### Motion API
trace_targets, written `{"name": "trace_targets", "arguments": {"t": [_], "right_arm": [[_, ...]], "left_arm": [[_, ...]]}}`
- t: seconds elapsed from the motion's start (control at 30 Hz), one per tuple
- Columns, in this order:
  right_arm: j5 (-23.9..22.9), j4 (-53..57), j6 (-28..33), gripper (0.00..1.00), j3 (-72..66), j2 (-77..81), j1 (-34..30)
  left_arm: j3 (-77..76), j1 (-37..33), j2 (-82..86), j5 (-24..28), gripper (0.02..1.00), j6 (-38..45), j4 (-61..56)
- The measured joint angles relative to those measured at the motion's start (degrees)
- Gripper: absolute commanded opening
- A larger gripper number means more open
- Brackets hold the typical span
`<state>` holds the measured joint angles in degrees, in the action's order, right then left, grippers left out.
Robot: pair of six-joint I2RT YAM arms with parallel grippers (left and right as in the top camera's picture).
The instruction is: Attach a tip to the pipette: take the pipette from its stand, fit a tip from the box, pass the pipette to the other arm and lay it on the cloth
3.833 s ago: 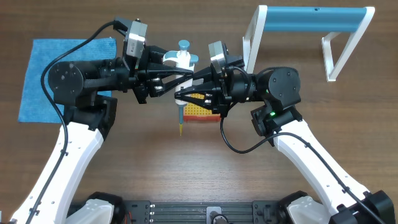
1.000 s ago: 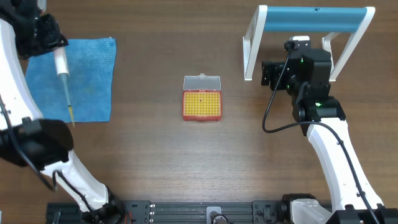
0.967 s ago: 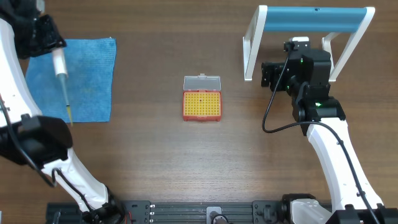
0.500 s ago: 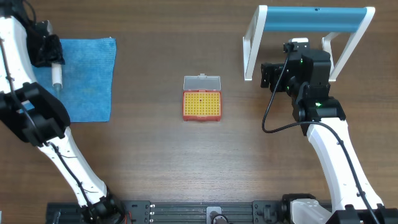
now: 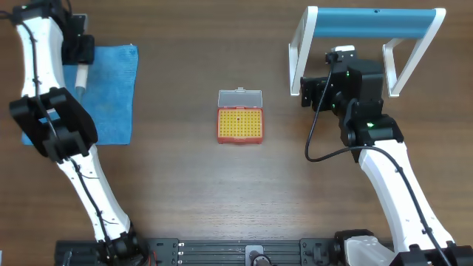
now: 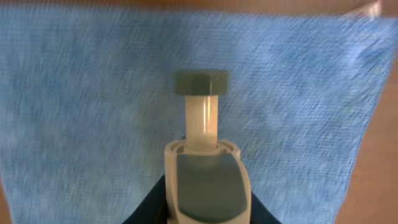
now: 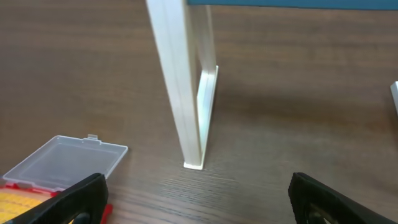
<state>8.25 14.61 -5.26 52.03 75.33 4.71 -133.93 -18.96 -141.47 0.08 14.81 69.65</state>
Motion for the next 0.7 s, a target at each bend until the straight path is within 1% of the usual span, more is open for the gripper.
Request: {"name": "trace_targets", "arguments": {"t": [0.23, 0.7], "right_arm": [[0.0, 0.0, 0.0, 0.945, 0.0, 0.0, 1.5], [0.0, -0.1, 0.0, 0.945, 0.0, 0.0, 1.5]], "left_arm": [[-0.1, 2.3, -2.0, 5.0, 0.025, 1.4, -2.8], [-0.1, 2.1, -4.3, 6.4, 0.027, 1.7, -3.0]]}}
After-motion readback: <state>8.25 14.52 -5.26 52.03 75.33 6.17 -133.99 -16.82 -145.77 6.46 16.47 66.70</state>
